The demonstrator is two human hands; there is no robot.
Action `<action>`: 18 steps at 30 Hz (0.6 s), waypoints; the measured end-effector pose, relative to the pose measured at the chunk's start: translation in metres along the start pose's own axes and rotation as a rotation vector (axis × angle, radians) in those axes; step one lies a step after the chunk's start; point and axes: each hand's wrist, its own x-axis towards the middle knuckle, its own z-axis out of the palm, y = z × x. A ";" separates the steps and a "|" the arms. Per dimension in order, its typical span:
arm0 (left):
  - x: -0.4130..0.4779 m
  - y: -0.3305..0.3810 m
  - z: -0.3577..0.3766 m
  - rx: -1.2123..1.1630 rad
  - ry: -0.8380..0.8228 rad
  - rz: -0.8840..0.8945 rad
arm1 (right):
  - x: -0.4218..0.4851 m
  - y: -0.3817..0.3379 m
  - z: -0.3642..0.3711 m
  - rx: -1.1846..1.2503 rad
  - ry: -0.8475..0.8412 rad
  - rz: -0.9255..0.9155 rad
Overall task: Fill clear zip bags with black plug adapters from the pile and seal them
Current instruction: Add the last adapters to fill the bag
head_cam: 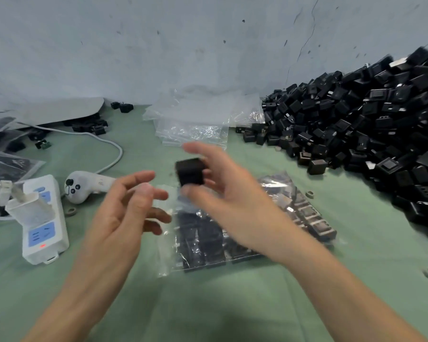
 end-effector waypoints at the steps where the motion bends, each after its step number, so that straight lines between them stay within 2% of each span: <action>1: -0.002 0.003 0.004 -0.009 -0.048 -0.006 | -0.001 -0.001 0.010 -0.098 -0.031 -0.034; 4: -0.003 0.004 0.007 -0.027 -0.025 -0.042 | -0.003 0.001 0.023 -0.278 -0.048 -0.068; 7: -0.001 0.001 -0.003 -0.025 0.004 -0.115 | -0.003 0.003 0.017 -0.355 -0.132 -0.078; 9: 0.003 -0.005 -0.017 0.031 0.041 -0.202 | 0.000 0.005 0.003 -0.360 -0.108 -0.058; 14: 0.008 -0.039 -0.046 0.326 0.105 -0.456 | 0.002 0.018 -0.051 -0.395 0.289 0.018; 18: 0.007 -0.047 -0.035 0.302 0.040 -0.504 | -0.003 0.038 -0.078 -0.404 0.469 0.124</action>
